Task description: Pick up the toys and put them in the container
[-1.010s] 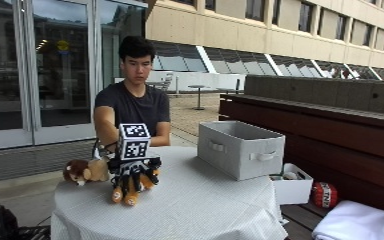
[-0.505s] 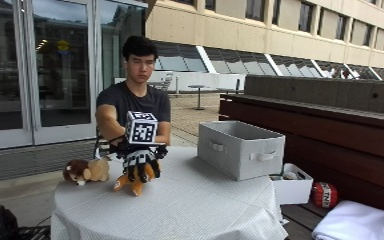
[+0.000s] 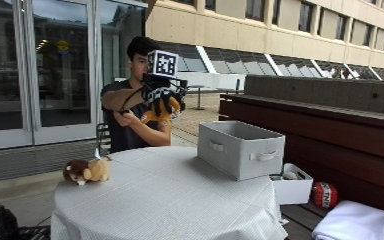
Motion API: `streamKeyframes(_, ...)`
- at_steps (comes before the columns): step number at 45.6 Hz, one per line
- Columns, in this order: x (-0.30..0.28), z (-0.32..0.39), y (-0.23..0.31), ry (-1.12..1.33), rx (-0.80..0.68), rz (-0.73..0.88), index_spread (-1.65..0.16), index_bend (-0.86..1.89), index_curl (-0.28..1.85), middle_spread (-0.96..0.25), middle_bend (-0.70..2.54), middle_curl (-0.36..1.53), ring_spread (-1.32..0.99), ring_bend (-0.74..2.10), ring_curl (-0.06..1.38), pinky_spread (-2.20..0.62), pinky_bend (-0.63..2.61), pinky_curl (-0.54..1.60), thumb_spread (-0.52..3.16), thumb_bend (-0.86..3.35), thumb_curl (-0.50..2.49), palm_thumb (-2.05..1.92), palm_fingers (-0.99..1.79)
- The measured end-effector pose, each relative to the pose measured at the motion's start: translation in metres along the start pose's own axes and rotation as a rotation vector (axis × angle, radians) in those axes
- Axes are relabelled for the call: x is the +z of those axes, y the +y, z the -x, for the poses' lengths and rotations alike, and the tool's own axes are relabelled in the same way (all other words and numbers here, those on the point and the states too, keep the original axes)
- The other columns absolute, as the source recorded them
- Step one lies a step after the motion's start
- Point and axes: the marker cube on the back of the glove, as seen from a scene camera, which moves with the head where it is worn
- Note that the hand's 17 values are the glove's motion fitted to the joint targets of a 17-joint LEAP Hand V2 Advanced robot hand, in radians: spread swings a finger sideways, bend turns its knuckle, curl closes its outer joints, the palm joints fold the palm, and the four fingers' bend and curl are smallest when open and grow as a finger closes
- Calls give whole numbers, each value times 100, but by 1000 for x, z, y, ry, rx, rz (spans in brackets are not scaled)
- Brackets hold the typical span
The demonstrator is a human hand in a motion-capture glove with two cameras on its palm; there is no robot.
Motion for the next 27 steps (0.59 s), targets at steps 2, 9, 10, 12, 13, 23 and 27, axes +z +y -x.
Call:
streamKeyframes(2,-13,12,1,-5,-13,-18,-34,19,25,-38,42,44,-47,93,42,-46,107,37,85,15,64,62,87)
streamKeyframes(9,-49,59,6,-19,-70,-84,-37,16,25,-38,37,44,-47,91,42,-46,106,37,85,12,65,63,89)
streamKeyframes(10,-54,67,8,-22,-75,-94,-37,16,25,-38,37,44,-47,90,42,-46,106,37,85,11,66,63,89)
streamKeyframes(12,-63,84,12,-28,-89,-109,-37,16,25,-39,36,45,-48,90,42,-45,106,37,86,10,66,63,89)
streamKeyframes(13,-67,92,13,-31,-97,-115,-38,16,25,-39,35,45,-47,90,42,-45,105,37,86,10,66,63,90)
streamKeyframes(23,-93,183,29,-24,-204,-169,-38,15,25,-39,31,46,-48,88,42,-45,103,36,87,6,68,65,91)
streamKeyframes(27,-98,219,38,-35,-249,-165,-39,14,24,-39,30,47,-48,87,42,-45,103,36,88,5,69,66,92)
